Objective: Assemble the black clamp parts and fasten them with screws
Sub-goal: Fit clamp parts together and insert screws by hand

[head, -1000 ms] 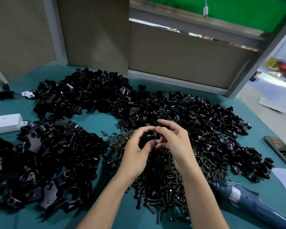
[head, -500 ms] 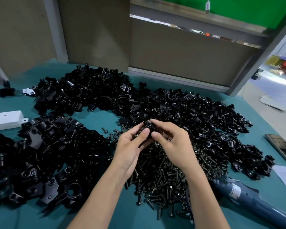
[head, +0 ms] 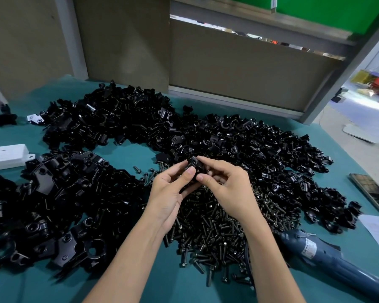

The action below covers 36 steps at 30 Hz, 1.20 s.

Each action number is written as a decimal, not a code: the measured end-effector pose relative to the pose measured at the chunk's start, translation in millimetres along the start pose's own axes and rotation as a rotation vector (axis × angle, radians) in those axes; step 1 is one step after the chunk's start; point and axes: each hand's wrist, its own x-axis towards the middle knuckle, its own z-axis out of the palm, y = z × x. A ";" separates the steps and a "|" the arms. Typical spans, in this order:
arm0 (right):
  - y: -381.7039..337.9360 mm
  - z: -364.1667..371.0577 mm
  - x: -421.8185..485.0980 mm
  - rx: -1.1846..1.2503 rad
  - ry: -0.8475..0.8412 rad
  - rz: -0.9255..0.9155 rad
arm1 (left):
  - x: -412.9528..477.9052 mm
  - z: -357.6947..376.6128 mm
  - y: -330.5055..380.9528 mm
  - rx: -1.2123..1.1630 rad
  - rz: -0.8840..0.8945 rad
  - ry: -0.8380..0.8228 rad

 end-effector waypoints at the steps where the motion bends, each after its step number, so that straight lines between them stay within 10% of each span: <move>1: 0.0 -0.3 -0.2 -0.005 -0.005 -0.007 | -0.3 0.3 0.1 0.000 0.000 -0.003; 23: 0.4 -11.8 2.9 0.162 0.143 0.021 | 0.1 1.2 7.9 -0.244 0.006 0.040; 26: 7.2 -25.0 8.5 0.044 0.297 0.069 | 1.8 -0.6 10.1 -0.319 0.008 0.080; 36: 19.9 -3.3 19.6 -0.459 0.036 0.142 | 4.0 -3.4 8.8 -0.347 -0.004 0.065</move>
